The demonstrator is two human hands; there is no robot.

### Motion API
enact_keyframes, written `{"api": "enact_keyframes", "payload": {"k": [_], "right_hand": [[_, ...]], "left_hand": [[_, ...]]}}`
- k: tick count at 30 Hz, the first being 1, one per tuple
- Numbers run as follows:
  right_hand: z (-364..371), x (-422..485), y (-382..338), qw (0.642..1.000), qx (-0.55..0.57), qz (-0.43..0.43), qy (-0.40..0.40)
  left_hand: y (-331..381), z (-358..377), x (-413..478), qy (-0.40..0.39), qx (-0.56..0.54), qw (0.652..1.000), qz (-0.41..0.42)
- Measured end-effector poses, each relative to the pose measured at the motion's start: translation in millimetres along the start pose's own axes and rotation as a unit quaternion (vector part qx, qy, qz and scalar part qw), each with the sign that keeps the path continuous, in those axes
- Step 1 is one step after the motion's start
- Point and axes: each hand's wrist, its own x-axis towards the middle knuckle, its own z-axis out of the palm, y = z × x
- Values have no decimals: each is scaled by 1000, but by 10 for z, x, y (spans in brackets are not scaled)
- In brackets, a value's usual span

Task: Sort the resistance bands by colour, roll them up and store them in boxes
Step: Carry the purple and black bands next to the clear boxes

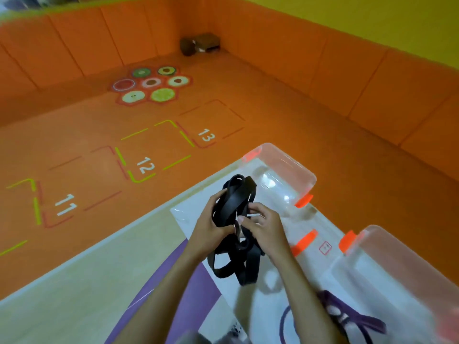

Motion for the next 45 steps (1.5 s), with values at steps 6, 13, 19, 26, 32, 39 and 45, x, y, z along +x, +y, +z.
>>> {"api": "enact_keyframes", "payload": {"k": [6, 13, 19, 26, 32, 39, 45], "right_hand": [[301, 437, 452, 996, 26, 73, 35], [562, 585, 1156, 976, -85, 168, 114], [818, 627, 1393, 934, -184, 217, 218], [1093, 662, 1556, 890, -318, 283, 161], [1152, 623, 1557, 871, -348, 300, 174], [1111, 483, 1405, 883, -297, 262, 253], [1029, 333, 1405, 856, -334, 292, 266]], "left_hand": [[-375, -288, 556, -31, 65, 997, 1], [-1107, -390, 1125, -142, 148, 979, -4], [-1524, -380, 1543, -250, 206, 946, -20], [-1619, -272, 1842, -317, 407, 857, -16], [-1726, -395, 1853, -329, 543, 772, 17], [-1644, -489, 1857, -359, 543, 755, 76], [-1591, -479, 1804, -388, 533, 737, 145]]}}
